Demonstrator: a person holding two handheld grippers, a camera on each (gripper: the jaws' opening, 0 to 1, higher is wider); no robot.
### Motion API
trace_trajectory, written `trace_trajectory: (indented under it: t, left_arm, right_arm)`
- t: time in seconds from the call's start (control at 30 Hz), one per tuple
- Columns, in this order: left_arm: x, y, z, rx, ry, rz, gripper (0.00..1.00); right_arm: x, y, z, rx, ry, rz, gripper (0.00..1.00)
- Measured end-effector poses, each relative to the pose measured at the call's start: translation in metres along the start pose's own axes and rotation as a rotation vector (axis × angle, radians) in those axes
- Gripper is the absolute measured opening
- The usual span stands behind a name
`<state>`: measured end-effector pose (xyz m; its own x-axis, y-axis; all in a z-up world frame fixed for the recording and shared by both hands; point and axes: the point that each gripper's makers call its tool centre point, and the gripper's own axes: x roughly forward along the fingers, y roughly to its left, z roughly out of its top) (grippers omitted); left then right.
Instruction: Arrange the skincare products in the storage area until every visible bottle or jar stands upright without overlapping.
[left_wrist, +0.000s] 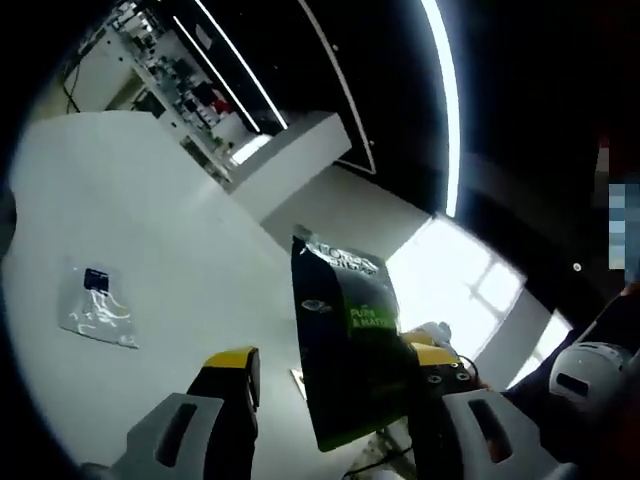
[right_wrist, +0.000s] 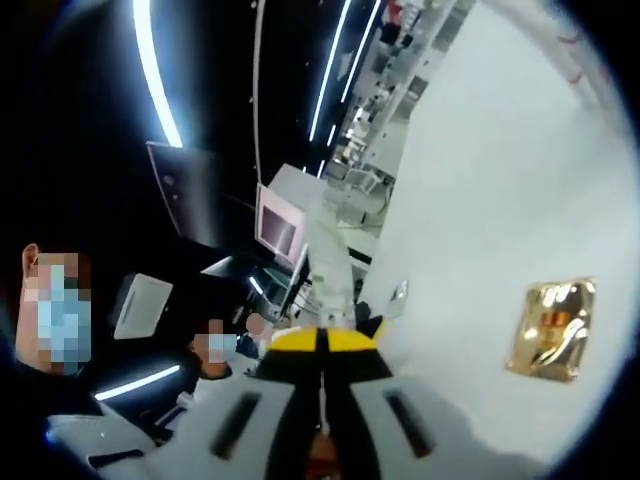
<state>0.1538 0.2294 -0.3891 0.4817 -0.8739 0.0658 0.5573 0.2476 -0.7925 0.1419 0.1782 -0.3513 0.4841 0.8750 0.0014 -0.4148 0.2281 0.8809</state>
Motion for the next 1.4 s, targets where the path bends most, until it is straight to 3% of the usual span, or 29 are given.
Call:
trace_trajectory:
  t: [0.27,0.4,0.57,0.67,0.73,1.07,1.4]
  left_arm:
    - [0.006,-0.013,-0.004,-0.068,0.01,-0.074,0.58]
    - [0.004,-0.023,-0.002,-0.093,0.012,-0.124,0.44]
    - [0.002,-0.028,0.002,-0.129,0.004,-0.15,0.4]
    - [-0.001,-0.029,0.0,-0.145,0.021,-0.159,0.36]
    - [-0.004,-0.031,0.0,-0.152,0.027,-0.172,0.34]
    - [-0.009,-0.042,-0.008,-0.166,0.102,-0.214,0.28]
    - [-0.007,-0.049,-0.011,-0.157,0.128,-0.239,0.27]
  right_arm:
    - [0.0,0.006,-0.005,0.005,0.009,0.02,0.0]
    - [-0.001,0.007,-0.007,0.008,0.018,0.025,0.0]
    - [-0.003,0.006,-0.007,0.005,0.026,0.023,0.0]
    - [-0.004,0.006,-0.008,-0.024,0.046,0.016,0.0]
    - [-0.004,0.005,-0.009,-0.096,0.075,-0.001,0.0]
    - [-0.008,0.009,-0.011,-0.215,0.165,0.0,0.0]
    - [-0.012,0.013,-0.018,-0.227,0.227,0.023,0.0]
